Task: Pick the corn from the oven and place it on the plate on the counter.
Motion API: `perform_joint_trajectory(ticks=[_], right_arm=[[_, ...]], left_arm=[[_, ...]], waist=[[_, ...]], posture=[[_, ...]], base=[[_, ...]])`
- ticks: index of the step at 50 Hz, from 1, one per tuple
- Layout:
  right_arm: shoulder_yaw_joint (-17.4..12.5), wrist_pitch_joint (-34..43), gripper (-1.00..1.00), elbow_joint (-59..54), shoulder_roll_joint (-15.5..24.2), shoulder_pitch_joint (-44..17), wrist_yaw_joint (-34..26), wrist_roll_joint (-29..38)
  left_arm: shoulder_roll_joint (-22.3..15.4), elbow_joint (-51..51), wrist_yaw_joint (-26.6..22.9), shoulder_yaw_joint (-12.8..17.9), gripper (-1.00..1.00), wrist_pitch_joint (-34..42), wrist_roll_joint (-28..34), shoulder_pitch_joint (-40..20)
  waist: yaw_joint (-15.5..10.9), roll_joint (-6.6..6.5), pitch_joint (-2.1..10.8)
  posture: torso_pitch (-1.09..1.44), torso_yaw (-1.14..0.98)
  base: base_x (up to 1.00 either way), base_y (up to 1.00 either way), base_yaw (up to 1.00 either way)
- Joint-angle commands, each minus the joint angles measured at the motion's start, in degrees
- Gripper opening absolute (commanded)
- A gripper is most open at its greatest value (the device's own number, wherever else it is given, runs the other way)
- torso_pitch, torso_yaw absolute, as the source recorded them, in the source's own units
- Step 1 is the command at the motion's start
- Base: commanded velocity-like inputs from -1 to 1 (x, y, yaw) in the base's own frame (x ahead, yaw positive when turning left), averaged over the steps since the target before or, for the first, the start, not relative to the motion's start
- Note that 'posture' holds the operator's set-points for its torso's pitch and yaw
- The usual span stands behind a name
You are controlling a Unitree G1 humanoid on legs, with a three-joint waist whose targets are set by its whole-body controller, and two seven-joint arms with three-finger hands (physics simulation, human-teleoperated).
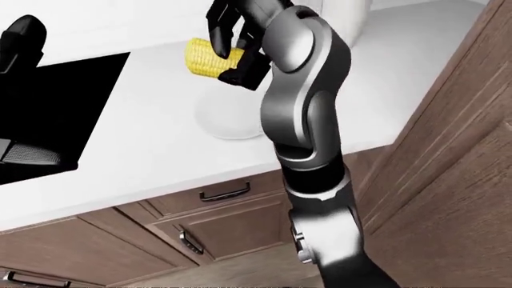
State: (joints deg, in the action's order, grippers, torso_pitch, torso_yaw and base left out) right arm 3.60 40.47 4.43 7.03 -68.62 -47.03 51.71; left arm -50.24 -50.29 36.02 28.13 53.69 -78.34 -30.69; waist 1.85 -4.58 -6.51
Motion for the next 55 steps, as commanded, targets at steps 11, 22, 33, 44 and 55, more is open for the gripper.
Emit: perform_joint_trajectory(ticks=[11,22,33,44,55], right_arm=[[-1.9,-10.1,-1.00,-9.4,-2.3,-1.5,5.4,2.8],[-0.9,-11.5,-1.00,-11.0,-2.9,1.3,6.3,3.2],[-0.5,-12.8,-0.92,-11.4,-3.9,4.3,7.1,3.2],[-0.2,-13.8,-0.56,-11.8,-4.2,5.8,6.4,4.4],[-0.3,-14.5,-0.27,-14.7,-4.2,6.5,8.9,6.9]], left_arm=[[-2.6,0.6,-0.1,2.9,1.00,-3.7,-0.7,0.7],[-2.2,0.6,0.0,3.0,1.00,-3.8,-0.6,1.0],[-2.8,0.8,0.0,4.2,1.00,-3.8,-1.6,1.4],[-3.6,1.1,-0.2,4.5,1.00,-4.8,-1.8,2.3],[-2.8,1.2,-1.6,5.1,1.00,-4.7,-0.4,3.2]], waist=[[0.3,-0.56,1.76],[0.3,-0.51,1.85],[0.3,-0.43,1.92],[0.2,-0.48,1.95],[0.1,-0.48,2.10]], posture=[[0.06,0.00],[0.06,0.00],[0.06,0.00],[0.06,0.00],[0.06,0.00]], base=[[0.00,0.00,0.00],[0.00,0.00,0.00],[0.00,0.00,0.00],[0.00,0.00,0.00],[0.00,0.00,0.00]])
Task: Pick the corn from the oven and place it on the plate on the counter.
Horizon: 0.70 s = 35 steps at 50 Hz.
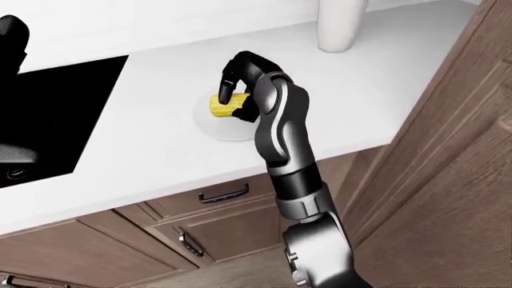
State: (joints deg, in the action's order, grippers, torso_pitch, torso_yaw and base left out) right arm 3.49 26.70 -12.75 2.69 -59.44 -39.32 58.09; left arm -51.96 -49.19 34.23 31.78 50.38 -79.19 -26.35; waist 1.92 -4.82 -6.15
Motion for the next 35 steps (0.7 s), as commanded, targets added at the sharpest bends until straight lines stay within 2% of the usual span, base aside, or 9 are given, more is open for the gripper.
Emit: perform_joint_trajectory(ticks=[1,3,5,12,17,20,26,30,35], right_arm=[[-0.4,-0.9,-0.16,1.9,0.2,-2.8,1.6,0.5],[-0.2,-0.6,0.00,2.2,0.2,-2.8,1.4,0.9],[-0.2,-0.9,0.31,2.0,0.2,-2.5,1.5,0.9],[-0.6,-0.8,0.40,2.6,0.9,-3.6,0.1,1.2],[-1.5,1.5,0.39,8.4,2.7,-5.5,-4.8,2.1],[-1.9,3.3,0.34,14.3,3.6,-5.1,-8.8,3.4],[-5.7,6.6,0.35,22.7,9.1,-5.6,-14.9,2.5],[-7.0,9.2,0.32,27.4,12.0,-4.7,-17.2,1.4],[-7.3,12.4,0.32,30.5,13.9,-6.1,-19.2,1.2]], left_arm=[[-1.1,0.1,0.1,1.4,1.00,-1.4,0.5,-1.1],[-1.4,0.0,0.4,1.8,1.00,-1.4,-0.1,-1.1],[-1.4,0.1,0.3,1.8,1.00,-1.5,0.0,-0.9],[-1.1,0.1,-0.3,1.8,1.00,-1.5,0.7,-0.6],[-0.9,0.2,-0.2,1.6,1.00,-1.3,0.8,-0.9],[-3.2,0.7,1.4,2.5,1.00,-1.3,-2.3,-2.2],[-9.1,2.8,1.4,10.3,1.00,-3.8,-8.3,1.9],[-10.0,3.2,-0.9,18.0,1.00,-4.3,-10.0,7.5],[-13.7,5.4,-1.5,27.8,1.00,-4.4,-15.3,11.5]], waist=[[0.0,-0.24,1.74],[0.0,-0.24,1.71],[0.0,-0.24,1.65],[0.0,-0.25,1.76],[-0.1,-0.19,1.55],[-0.1,-0.08,1.41],[0.1,0.14,0.95],[0.1,0.14,0.79],[0.4,-0.06,0.50]], posture=[[0.06,0.00],[0.06,0.00],[0.06,0.00],[0.06,0.00],[0.06,0.00],[0.06,0.00],[0.06,0.00],[0.06,0.00],[0.06,0.00]], base=[[0.00,0.00,0.00],[0.00,0.00,0.00],[0.00,0.00,0.00],[0.00,0.00,0.00],[0.00,0.00,0.00],[0.00,0.00,0.00],[0.00,0.00,0.00],[0.00,0.00,0.00],[0.00,0.00,0.00]])
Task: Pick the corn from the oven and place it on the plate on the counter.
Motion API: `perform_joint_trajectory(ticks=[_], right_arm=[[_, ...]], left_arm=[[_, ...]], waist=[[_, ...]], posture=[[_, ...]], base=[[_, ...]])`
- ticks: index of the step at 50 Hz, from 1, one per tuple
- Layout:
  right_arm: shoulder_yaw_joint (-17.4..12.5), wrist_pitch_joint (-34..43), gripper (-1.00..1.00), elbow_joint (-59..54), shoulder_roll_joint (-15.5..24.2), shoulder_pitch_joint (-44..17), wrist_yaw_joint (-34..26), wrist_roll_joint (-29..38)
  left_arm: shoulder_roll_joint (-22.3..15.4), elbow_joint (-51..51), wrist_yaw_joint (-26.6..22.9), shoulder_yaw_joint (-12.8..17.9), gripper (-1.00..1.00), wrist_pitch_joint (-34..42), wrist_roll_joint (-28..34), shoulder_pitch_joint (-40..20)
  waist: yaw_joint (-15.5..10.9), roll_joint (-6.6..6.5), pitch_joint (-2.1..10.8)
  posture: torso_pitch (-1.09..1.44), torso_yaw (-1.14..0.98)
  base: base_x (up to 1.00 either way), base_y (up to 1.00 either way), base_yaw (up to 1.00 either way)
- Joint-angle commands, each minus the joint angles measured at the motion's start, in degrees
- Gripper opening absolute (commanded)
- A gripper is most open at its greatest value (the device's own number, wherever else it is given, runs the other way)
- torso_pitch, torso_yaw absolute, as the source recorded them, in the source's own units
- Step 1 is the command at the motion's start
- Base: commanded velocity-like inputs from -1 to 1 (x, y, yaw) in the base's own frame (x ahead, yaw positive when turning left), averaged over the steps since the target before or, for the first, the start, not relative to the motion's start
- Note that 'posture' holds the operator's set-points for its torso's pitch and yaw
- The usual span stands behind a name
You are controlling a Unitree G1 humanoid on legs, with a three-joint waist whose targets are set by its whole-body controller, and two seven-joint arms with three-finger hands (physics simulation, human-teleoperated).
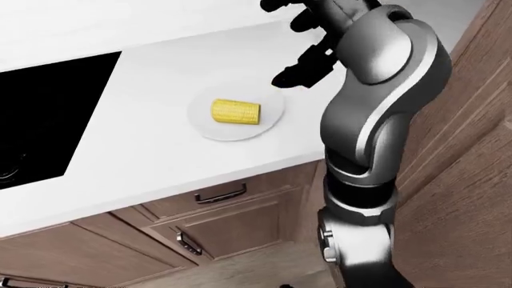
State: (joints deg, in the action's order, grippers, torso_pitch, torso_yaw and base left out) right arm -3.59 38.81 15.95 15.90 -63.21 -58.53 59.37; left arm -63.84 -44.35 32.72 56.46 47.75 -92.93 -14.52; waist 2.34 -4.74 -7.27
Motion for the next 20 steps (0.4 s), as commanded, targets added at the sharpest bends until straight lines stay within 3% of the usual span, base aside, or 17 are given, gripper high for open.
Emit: perform_joint_trajectory(ticks=[1,3,6,11,15,20], right_arm=[[-0.6,1.0,0.30,3.0,1.1,-2.4,-0.7,-0.2],[-1.2,2.1,0.29,5.0,2.1,-1.8,-1.4,-0.5],[-1.4,4.1,0.29,7.9,3.0,-1.5,-2.9,-0.3],[-1.9,7.1,0.30,11.7,5.0,-2.4,-5.6,0.0],[-2.1,8.5,0.26,13.7,5.9,-2.4,-6.7,0.0],[-3.1,10.8,0.22,15.5,8.2,-4.4,-8.9,0.0]], left_arm=[[-3.0,0.4,0.2,6.8,1.00,-1.6,-1.8,0.4],[-6.3,2.1,1.5,14.6,1.00,-0.8,-6.6,2.1],[-9.5,4.9,2.3,22.5,1.00,0.8,-12.0,4.4],[-11.8,9.1,2.4,34.7,1.00,5.1,-16.5,7.5],[-12.3,11.1,1.7,40.9,1.00,7.8,-17.7,9.7],[-9.1,12.0,-1.3,47.7,1.00,10.7,-15.9,13.3]], waist=[[0.0,-0.17,1.54],[0.1,-0.21,1.32],[0.2,-0.11,0.83],[0.3,-0.43,0.45],[0.3,-0.66,0.13],[0.5,-0.83,-0.10]], posture=[[0.06,0.00],[0.06,0.00],[0.06,0.00],[0.06,0.00],[0.06,0.00],[0.06,0.00]], base=[[0.00,0.00,0.00],[0.00,0.00,0.00],[0.00,0.00,0.00],[0.00,0.00,0.00],[0.00,0.00,0.00],[0.00,0.00,0.00]])
